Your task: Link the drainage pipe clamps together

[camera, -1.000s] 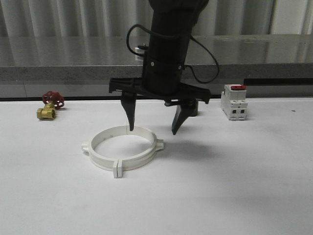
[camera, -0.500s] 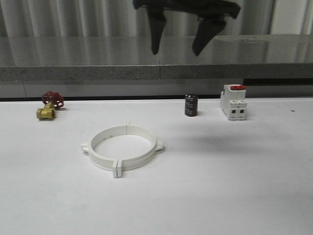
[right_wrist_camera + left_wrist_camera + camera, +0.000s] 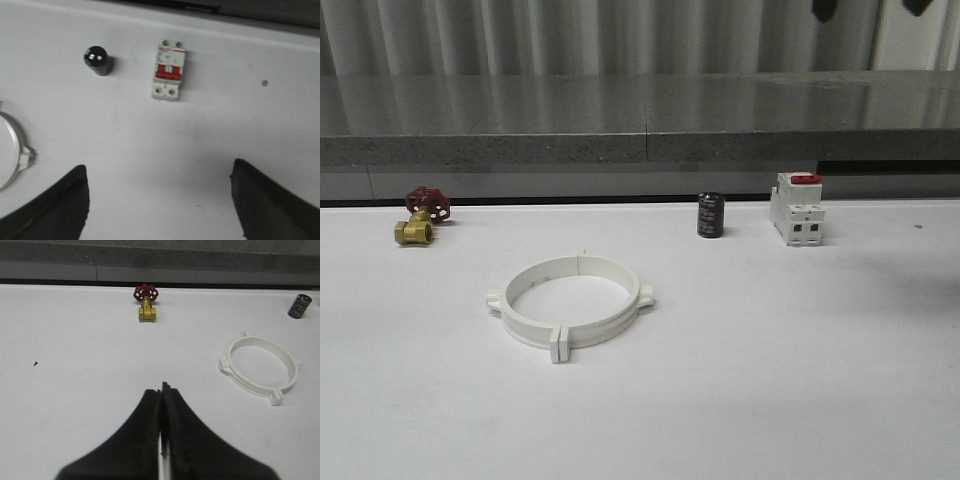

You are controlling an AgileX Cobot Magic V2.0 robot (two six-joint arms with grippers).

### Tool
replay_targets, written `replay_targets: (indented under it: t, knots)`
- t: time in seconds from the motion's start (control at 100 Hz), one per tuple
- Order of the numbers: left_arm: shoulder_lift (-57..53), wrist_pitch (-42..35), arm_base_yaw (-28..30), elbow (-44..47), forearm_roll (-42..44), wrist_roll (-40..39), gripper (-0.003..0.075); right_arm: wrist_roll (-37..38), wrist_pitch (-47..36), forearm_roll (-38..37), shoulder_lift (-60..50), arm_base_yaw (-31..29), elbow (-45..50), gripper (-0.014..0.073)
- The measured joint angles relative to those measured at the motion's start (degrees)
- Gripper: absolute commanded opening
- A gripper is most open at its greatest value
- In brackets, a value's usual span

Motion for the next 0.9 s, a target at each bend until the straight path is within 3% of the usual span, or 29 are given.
replay_targets:
  t: [0.39,0.9]
  knots:
    - [0.00,0.00,0.00,0.00,0.00,0.00,-0.0021,0.00,-6.95,-0.22,-21.38,-9.49,24.76,0.0582]
    - [0.00,0.00,0.00,0.00,0.00,0.00,-0.0021,-0.09,-8.25,-0.92,-53.85,-9.81,45.98,0.0582]
